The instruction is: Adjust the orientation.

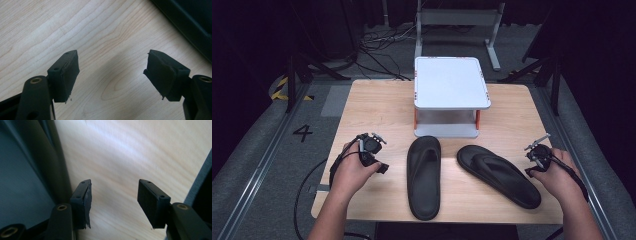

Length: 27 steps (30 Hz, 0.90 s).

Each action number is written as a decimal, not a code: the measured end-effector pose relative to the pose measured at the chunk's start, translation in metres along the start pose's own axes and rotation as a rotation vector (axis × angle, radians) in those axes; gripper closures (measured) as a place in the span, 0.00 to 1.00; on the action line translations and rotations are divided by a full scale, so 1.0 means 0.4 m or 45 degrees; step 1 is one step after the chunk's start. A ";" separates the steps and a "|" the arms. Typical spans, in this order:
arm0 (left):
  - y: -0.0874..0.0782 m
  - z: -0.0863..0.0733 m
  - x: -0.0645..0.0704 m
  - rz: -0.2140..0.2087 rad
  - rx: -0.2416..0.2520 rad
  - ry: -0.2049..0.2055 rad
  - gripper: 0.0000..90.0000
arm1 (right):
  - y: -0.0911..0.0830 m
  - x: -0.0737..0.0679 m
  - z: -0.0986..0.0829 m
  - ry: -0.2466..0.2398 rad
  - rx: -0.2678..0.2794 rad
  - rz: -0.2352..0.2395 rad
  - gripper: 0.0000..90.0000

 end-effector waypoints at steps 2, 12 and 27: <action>0.001 0.008 0.003 -0.005 0.004 0.012 0.30 | 0.010 -0.007 -0.017 0.008 -0.047 0.036 0.56; 0.009 0.045 0.014 -0.016 0.005 0.055 0.30 | -0.014 -0.155 -0.025 0.069 -0.057 0.474 0.71; 0.000 0.033 0.008 -0.006 0.015 0.045 0.30 | -0.058 -0.340 0.032 -0.184 -0.052 0.524 0.67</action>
Point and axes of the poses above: each handheld gripper's, and its own axes: y roughly forward along the jaws, z roughly out of its top, x roughly to its right, the point moved 8 cm from there along y, roughly forward along the jaws, and after that the axes turned 4 degrees about -x, right-handed, at the moved point
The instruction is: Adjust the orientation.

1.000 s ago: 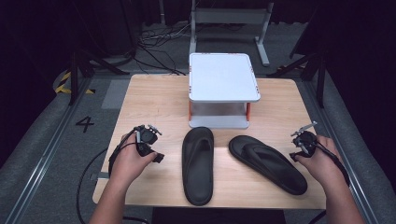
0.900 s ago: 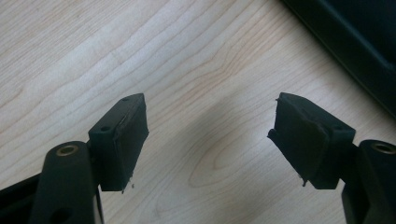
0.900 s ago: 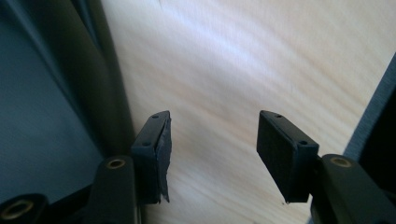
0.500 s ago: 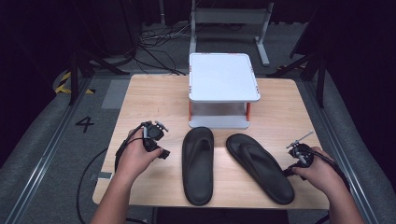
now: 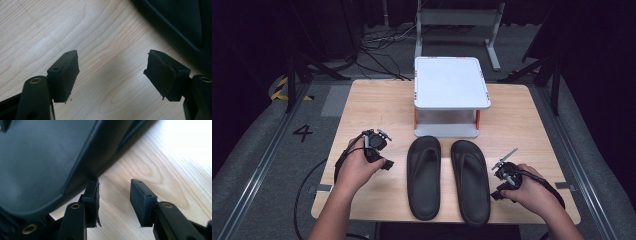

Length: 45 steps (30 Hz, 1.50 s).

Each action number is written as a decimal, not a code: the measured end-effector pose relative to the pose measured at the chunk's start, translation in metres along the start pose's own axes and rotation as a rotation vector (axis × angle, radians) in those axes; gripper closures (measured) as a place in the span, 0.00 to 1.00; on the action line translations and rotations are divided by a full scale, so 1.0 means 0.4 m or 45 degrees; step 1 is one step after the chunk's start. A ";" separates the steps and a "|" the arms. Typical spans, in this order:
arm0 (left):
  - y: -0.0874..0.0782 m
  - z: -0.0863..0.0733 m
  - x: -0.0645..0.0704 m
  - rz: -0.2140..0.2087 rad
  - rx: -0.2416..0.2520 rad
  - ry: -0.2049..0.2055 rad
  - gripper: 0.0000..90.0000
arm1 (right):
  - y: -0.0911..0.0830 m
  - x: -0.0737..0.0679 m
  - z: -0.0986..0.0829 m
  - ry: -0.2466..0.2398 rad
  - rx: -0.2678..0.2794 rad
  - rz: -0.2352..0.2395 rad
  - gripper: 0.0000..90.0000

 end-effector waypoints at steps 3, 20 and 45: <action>-0.002 -0.010 0.000 0.000 0.000 -0.015 0.30 | 0.003 -0.015 0.009 -0.025 0.001 0.007 0.67; -0.003 -0.025 -0.005 0.005 -0.002 -0.030 0.30 | -0.030 -0.001 0.082 -0.059 0.166 -0.099 0.60; -0.003 -0.031 -0.007 -0.002 0.005 -0.035 0.30 | -0.041 0.048 0.194 0.112 0.388 -0.145 0.53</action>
Point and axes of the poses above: each handheld gripper's, and its own axes: y roughly forward along the jaws, z roughly out of its top, x roughly to its right, the point moved 8 cm from there along y, roughly forward along the jaws, and after that the axes turned 4 degrees about -x, right-handed, at the moved point
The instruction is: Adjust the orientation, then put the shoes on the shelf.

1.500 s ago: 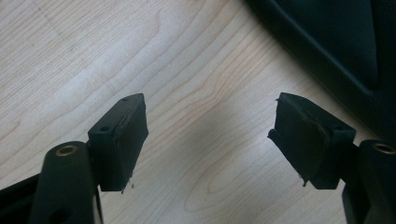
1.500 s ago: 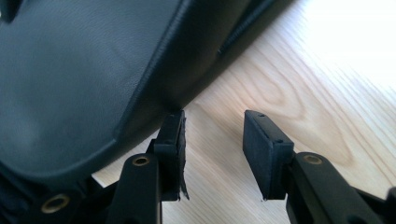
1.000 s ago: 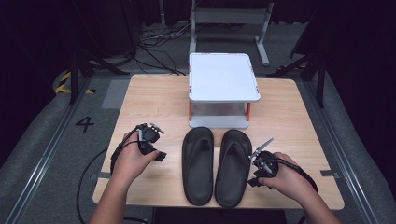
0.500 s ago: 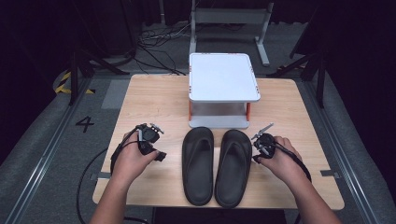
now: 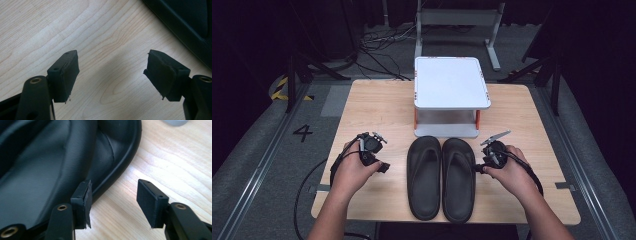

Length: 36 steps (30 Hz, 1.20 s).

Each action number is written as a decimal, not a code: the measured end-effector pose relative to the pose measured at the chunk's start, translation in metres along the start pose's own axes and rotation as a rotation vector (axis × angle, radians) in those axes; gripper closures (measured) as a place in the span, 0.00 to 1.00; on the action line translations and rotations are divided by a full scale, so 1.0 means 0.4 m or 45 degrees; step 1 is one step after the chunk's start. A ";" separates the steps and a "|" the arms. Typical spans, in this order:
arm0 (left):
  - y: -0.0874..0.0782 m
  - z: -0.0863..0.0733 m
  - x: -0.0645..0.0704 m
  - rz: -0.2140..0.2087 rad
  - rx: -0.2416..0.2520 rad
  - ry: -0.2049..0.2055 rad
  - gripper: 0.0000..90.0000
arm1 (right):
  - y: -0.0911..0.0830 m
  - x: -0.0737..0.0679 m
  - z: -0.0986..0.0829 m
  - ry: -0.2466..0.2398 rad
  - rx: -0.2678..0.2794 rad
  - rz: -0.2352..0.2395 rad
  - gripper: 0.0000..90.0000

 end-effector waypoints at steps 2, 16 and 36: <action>-0.001 0.000 -0.004 0.002 -0.004 -0.002 0.30 | -0.019 -0.010 0.004 0.010 0.025 0.007 0.54; 0.001 0.006 -0.005 0.006 -0.006 0.003 0.30 | -0.069 -0.156 0.040 -0.009 0.080 0.063 0.47; -0.004 -0.026 -0.017 0.014 -0.007 -0.025 0.30 | 0.019 -0.265 0.078 0.015 -0.009 0.103 0.39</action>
Point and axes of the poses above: each handheld gripper's, and its own axes: y roughly forward along the jaws, z roughly out of its top, x roughly to its right, the point moved 8 cm from there along y, roughly forward along the jaws, and after that the axes turned 4 degrees about -x, right-handed, at the moved point
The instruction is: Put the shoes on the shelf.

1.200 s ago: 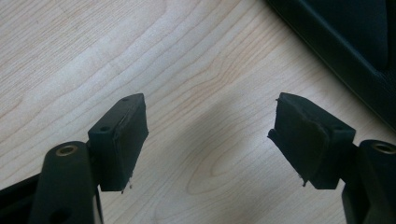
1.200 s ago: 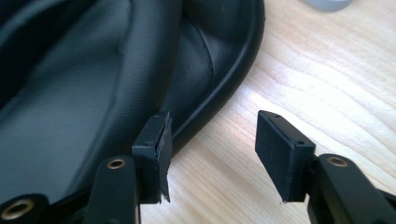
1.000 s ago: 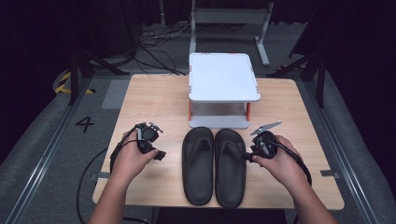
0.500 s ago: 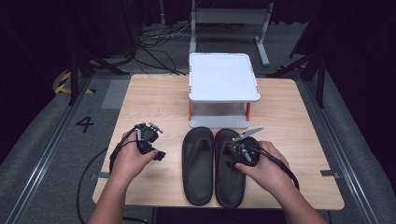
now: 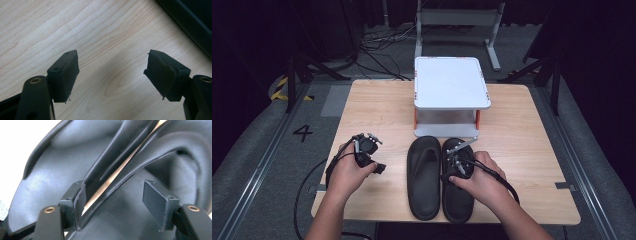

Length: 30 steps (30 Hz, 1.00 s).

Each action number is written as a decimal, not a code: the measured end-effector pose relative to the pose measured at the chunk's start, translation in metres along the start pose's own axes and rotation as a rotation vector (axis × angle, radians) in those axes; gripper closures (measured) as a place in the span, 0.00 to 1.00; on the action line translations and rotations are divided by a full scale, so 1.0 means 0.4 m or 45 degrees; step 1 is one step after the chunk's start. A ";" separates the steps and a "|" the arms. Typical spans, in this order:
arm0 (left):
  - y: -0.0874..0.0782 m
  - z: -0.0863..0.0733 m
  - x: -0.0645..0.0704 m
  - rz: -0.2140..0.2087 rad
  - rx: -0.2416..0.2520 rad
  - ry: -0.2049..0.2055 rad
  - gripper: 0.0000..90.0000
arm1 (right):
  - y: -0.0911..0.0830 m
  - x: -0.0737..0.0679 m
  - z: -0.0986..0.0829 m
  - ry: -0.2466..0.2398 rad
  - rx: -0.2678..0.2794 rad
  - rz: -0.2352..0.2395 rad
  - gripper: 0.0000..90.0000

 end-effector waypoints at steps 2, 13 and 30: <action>0.003 -0.001 0.000 -0.002 -0.008 -0.006 0.30 | 0.011 -0.005 -0.002 0.012 -0.023 0.005 0.39; 0.014 0.010 0.001 0.008 -0.025 0.006 0.30 | 0.047 -0.034 0.021 0.038 -0.060 -0.035 0.39; 0.021 0.011 -0.001 0.036 -0.038 0.018 0.29 | 0.057 -0.027 0.025 0.139 -0.161 -0.058 0.70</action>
Point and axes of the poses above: each handheld gripper's, and its own axes: y roughly forward along the jaws, z roughly out of its top, x roughly to its right, the point moved 8 cm from there along y, roughly forward along the jaws, and after that the axes turned 4 degrees about -x, right-handed, at the moved point
